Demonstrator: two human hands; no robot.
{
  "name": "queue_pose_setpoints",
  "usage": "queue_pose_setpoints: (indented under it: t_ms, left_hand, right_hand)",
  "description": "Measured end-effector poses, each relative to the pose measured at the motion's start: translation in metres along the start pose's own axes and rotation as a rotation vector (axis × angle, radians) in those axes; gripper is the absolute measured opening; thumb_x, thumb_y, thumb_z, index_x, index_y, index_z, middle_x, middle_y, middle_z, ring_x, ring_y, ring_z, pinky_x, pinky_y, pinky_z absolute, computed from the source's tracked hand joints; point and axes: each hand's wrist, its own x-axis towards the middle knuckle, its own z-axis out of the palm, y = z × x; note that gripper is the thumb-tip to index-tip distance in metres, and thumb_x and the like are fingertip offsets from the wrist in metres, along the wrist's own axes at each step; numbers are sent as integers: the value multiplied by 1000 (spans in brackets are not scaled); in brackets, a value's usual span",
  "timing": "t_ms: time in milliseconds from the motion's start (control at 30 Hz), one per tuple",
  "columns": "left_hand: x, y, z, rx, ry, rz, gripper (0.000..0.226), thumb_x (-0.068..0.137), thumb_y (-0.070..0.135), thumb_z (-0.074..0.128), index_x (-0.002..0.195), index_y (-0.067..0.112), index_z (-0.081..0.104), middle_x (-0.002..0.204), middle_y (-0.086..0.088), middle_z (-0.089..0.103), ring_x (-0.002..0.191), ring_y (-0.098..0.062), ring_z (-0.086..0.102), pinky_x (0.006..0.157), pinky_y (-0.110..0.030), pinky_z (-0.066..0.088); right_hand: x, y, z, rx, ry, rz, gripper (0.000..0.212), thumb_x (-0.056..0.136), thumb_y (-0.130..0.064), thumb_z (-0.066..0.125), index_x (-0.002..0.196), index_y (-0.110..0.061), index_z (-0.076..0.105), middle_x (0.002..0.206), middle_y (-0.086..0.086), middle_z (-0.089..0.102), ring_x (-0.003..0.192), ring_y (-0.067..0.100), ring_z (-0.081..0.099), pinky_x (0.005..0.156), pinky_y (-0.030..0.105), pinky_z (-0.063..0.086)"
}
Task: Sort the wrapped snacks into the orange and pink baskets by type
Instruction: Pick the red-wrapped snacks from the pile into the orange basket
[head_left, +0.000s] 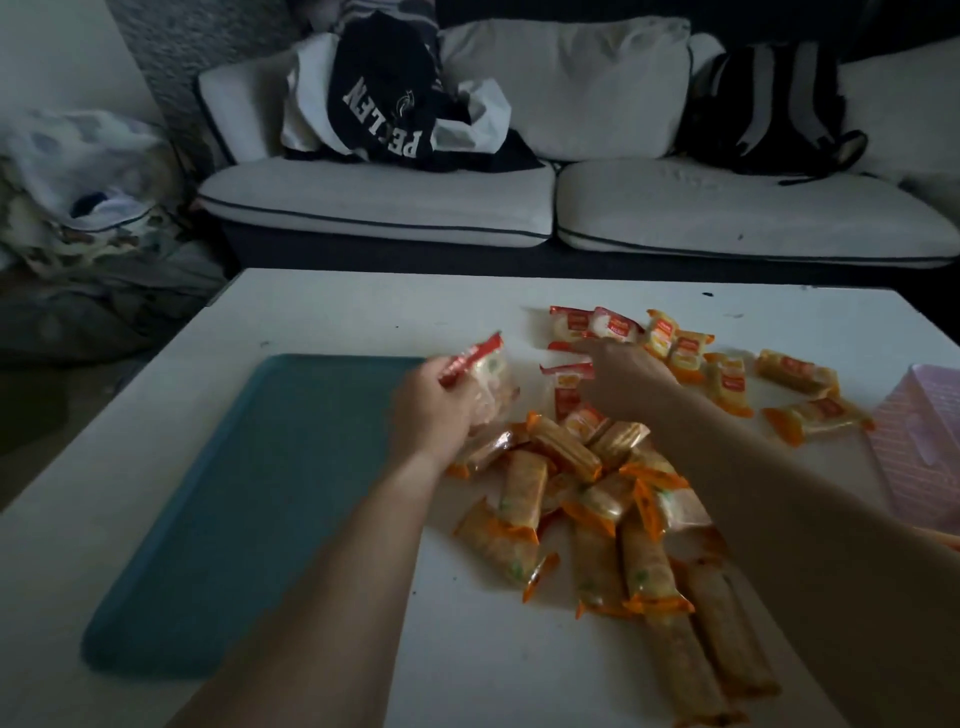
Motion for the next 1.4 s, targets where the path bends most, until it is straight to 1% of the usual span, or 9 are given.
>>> queue_pose_setpoints:
  t_ms: [133,233,367,533,633,800,967,1133,1400]
  left_hand:
    - [2,21,-5,-498,47,-318,14,94,20,61,82,18,67,80,-1,72,81,-24,71,62,-34,58]
    - [0,20,1,-791,-92,-608,8,97,20,62,94,14,67,99,-13,71,85,-29,71,54,-36,60]
    - [0,8,4,-769,-217,-492,35,84,18,81,117,15,69,108,-11,77,93,-25,76,81,-42,61]
    - [-7,10,4,-700,-296,-358,49,63,23,85,109,13,73,102,-6,79,96,-23,76,87,-40,58]
    - [-8,11,6,-792,-316,-396,34,79,10,78,112,11,71,105,-8,78,98,-25,76,86,-42,58]
    - [13,20,19,-837,-219,-439,40,78,10,80,116,12,70,105,-11,78,95,-31,76,78,-46,61]
    - [55,26,46,-433,-230,-419,29,81,22,83,108,15,73,93,-6,79,83,-23,77,77,-40,63]
    - [71,43,60,-57,-347,-362,39,81,42,78,110,19,66,97,-2,71,84,-17,65,61,-27,44]
    - [69,41,86,152,-619,-263,45,73,56,83,106,28,70,106,4,72,98,-20,66,96,-41,54]
  right_hand:
    - [16,3,6,-80,-146,-31,82,86,-40,73,155,-27,30,145,10,50,128,33,50,99,45,50]
    - [20,5,-2,-89,-160,-51,62,88,-28,72,144,-19,46,132,8,58,113,27,58,89,37,52]
    - [19,2,-18,113,-110,-176,18,95,-28,67,111,-20,62,92,-4,62,76,10,58,62,20,41]
    - [18,-2,-32,684,-282,-192,15,94,-17,69,109,-17,70,99,2,73,90,19,70,81,33,58]
    - [24,11,-43,929,-333,-113,25,95,-7,65,117,-16,70,106,2,75,93,15,72,85,32,60]
    - [51,32,-29,366,-32,56,38,96,-17,64,133,-19,62,117,3,67,82,14,62,64,22,49]
    - [65,50,-7,6,-185,27,85,87,-38,75,156,-19,29,158,13,34,134,32,47,104,39,47]
    - [82,54,-2,-60,-167,112,125,69,-59,84,161,-21,8,161,19,16,134,42,45,100,46,49]
    - [88,55,-9,-168,-258,89,114,64,-59,86,154,-24,25,147,13,35,128,38,48,102,49,45]
